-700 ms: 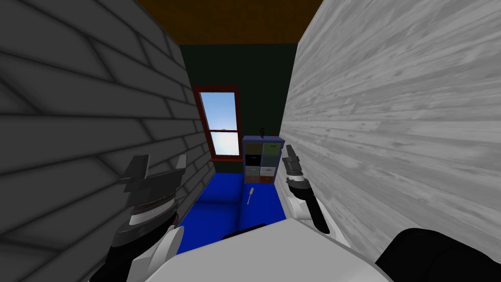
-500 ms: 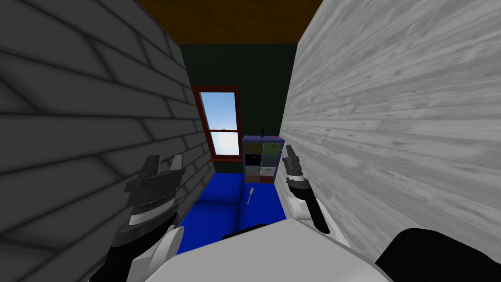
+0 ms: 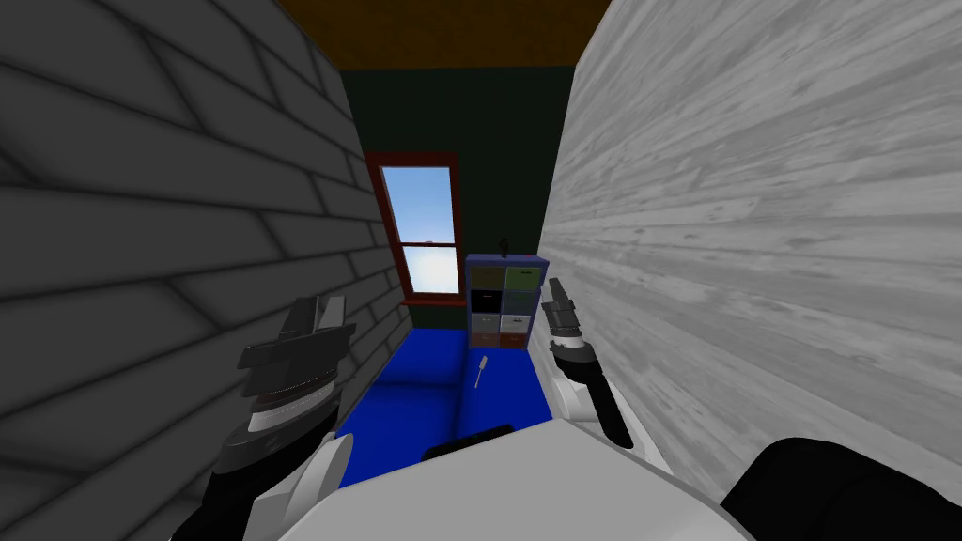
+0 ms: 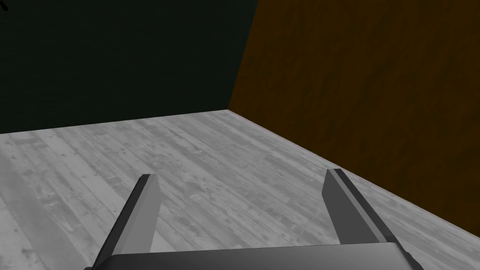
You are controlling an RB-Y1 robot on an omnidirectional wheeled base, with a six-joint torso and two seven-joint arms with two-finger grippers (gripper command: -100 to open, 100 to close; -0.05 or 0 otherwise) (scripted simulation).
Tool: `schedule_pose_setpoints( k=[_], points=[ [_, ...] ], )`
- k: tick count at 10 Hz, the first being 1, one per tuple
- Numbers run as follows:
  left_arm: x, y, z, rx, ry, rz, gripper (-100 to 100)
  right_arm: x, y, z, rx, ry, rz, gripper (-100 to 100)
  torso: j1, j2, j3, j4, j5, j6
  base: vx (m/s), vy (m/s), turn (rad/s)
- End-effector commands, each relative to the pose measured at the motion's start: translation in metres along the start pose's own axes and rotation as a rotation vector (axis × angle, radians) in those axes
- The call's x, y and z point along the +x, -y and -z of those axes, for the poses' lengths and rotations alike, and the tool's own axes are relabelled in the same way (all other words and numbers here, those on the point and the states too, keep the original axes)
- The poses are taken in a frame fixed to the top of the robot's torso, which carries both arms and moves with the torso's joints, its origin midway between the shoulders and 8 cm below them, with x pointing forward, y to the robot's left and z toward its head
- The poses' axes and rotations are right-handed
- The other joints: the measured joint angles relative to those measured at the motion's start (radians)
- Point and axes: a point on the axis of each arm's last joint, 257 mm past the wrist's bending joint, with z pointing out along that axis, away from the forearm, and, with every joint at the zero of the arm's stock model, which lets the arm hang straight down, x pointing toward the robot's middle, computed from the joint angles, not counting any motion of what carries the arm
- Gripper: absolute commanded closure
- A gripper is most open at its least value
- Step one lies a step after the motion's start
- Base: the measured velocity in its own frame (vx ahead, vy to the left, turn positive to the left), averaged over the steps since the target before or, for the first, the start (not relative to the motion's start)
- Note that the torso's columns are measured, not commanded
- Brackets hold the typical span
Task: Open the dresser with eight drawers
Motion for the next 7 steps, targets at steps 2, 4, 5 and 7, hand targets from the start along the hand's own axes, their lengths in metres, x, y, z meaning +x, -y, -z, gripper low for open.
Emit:
schedule_pose_setpoints(
  k=[2, 4, 5, 7],
  points=[
    [0.000, 0.000, 0.000, 0.000, 0.000, 0.000, 0, 0.000, 0.000, 0.000, 0.000, 0.000, 0.000, 0, 0.000, 0.148, -0.295, 0.148, 0.000, 0.000, 0.000, 0.000, 0.000],
    [0.000, 0.000, 0.000, 0.000, 0.000, 0.000, 0, 0.013, 0.021, 0.004, 0.042, -0.081, 0.080, -100, 0.001, 0.255, -0.512, 0.254, 0.000, 0.000, 0.012, 0.019, 0.099],
    [0.000, 0.000, 0.000, -0.001, 0.000, 0.000, 0, 0.017, 0.031, 0.007, 0.063, -0.112, 0.117, -100, 0.001, 0.264, -0.532, 0.264, 0.000, 0.000, 0.012, 0.032, 0.100],
    [0.000, 0.000, 0.000, -0.001, 0.000, 0.000, 0, 0.025, 0.057, 0.015, 0.114, -0.183, 0.213, -100, 0.000, 0.267, -0.537, 0.268, 0.000, 0.000, 0.020, 0.031, 0.105]
  ],
)
